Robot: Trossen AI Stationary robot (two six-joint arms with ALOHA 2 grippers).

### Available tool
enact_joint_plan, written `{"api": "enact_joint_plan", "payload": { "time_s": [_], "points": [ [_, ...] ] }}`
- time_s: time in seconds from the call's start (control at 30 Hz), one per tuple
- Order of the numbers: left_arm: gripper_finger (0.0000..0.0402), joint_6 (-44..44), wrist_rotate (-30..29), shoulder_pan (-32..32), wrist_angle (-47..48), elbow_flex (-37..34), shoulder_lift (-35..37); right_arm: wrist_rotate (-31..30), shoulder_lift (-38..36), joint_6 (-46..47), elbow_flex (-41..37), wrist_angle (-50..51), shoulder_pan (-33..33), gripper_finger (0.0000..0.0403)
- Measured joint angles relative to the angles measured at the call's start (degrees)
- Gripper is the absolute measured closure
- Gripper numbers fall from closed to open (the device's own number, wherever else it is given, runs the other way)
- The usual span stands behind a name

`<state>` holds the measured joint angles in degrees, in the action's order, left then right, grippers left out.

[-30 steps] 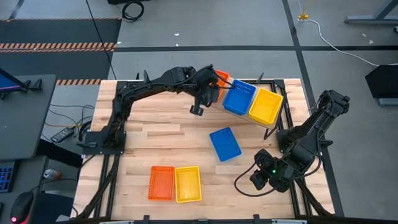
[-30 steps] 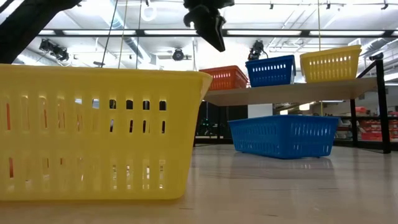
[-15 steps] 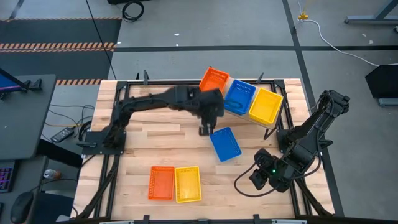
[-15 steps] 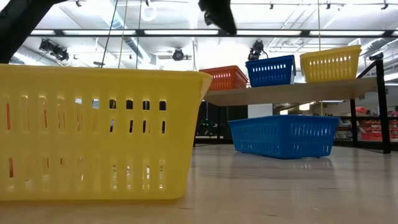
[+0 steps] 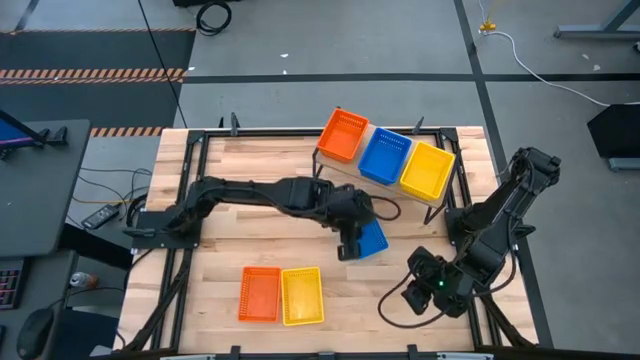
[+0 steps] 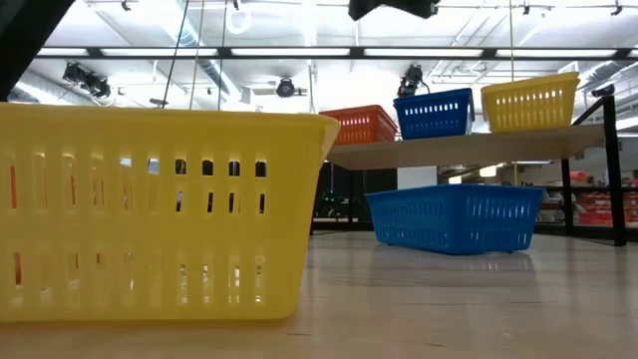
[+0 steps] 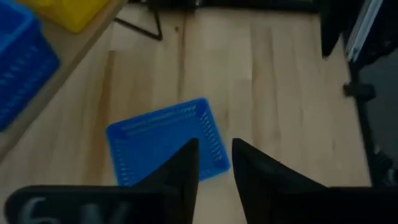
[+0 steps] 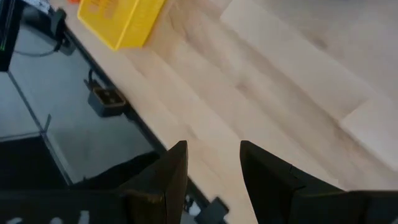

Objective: Stack baskets on shelf by color
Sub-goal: Stack the blue basket on the blue basket on the shelf

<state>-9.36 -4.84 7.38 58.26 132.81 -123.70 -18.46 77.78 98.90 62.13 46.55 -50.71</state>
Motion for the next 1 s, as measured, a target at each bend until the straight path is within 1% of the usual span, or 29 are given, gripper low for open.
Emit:
{"api": "enact_joint_plan", "payload": {
  "time_s": [0.1,0.17,0.23,0.3,0.33,0.43,0.53,0.63,0.87,1.0],
  "points": [
    [0.0276,-2.8,0.0,1.2,0.1,-0.2,-1.0,1.9,1.3,-0.1,0.0,-1.7,-0.8,0.0249],
    [0.0263,-4.7,-0.2,1.9,-2.9,-0.1,-1.9,3.5,2.0,-0.1,0.0,-2.6,-1.5,0.0249],
    [0.0252,-5.9,-0.3,2.9,-3.5,-0.2,-2.4,5.3,2.7,-0.1,0.0,-3.3,-2.1,0.0249],
    [0.0242,-6.4,-0.7,3.9,-7.2,0.0,-3.1,6.9,3.0,0.3,0.0,-3.5,-3.3,0.0249],
    [0.0238,-6.5,-1.0,4.3,-6.6,-0.1,-3.3,7.3,2.9,0.8,0.0,-3.5,-3.9,0.0249],
    [0.0230,-6.5,-2.1,5.5,-9.0,-0.1,-4.2,6.3,2.6,3.3,0.0,-3.6,-5.9,0.0249],
    [0.0225,-6.5,-3.1,6.3,-7.9,-0.2,-4.7,4.7,2.5,5.7,0.0,-3.8,-7.7,0.0249],
    [0.0224,-6.9,-3.7,6.9,-7.6,-0.1,-5.7,4.5,2.6,6.6,0.0,-3.7,-9.0,0.0249],
    [0.0223,-7.0,-3.9,7.8,-6.8,-0.1,-8.4,4.3,2.9,9.3,0.0,-3.4,-9.8,0.0249],
    [0.0223,-9.4,-5.5,7.4,-7.5,-0.2,-10.2,4.3,2.9,9.3,0.0,-4.7,-10.0,0.0249]
  ]
}}
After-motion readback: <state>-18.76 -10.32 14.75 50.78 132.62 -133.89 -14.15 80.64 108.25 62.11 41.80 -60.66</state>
